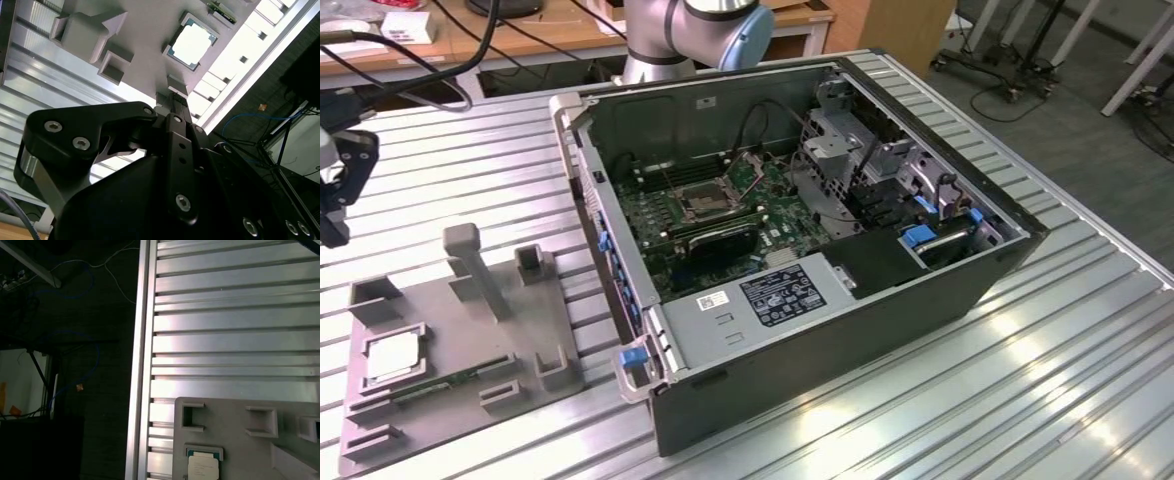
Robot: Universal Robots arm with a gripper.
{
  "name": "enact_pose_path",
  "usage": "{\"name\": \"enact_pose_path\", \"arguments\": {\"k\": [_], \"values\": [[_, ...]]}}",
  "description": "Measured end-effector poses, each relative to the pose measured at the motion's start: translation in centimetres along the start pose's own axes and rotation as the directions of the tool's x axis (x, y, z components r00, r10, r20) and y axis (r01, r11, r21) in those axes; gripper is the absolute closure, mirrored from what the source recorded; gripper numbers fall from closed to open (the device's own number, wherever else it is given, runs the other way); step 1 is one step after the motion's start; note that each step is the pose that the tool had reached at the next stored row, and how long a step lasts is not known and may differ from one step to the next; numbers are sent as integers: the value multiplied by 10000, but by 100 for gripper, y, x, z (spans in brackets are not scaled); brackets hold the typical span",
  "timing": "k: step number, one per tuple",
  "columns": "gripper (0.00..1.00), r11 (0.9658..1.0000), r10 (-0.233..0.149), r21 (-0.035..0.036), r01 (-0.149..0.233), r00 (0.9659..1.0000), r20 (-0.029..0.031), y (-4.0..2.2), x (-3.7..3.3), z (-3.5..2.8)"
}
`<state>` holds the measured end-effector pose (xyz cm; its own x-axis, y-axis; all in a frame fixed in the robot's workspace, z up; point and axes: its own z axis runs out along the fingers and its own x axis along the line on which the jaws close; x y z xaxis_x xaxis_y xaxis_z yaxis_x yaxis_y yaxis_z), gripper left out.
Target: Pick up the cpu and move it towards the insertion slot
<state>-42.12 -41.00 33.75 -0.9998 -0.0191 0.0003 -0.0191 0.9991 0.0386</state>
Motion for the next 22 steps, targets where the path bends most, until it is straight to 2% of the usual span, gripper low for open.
{"name": "enact_pose_path", "arguments": {"k": [6, 22], "values": [[90, 10000, 0, 0, 0, 10000, -2, -1, -1, 29], [90, 10000, 0, 1, 0, 10000, -2, -2, -1, 44]]}}
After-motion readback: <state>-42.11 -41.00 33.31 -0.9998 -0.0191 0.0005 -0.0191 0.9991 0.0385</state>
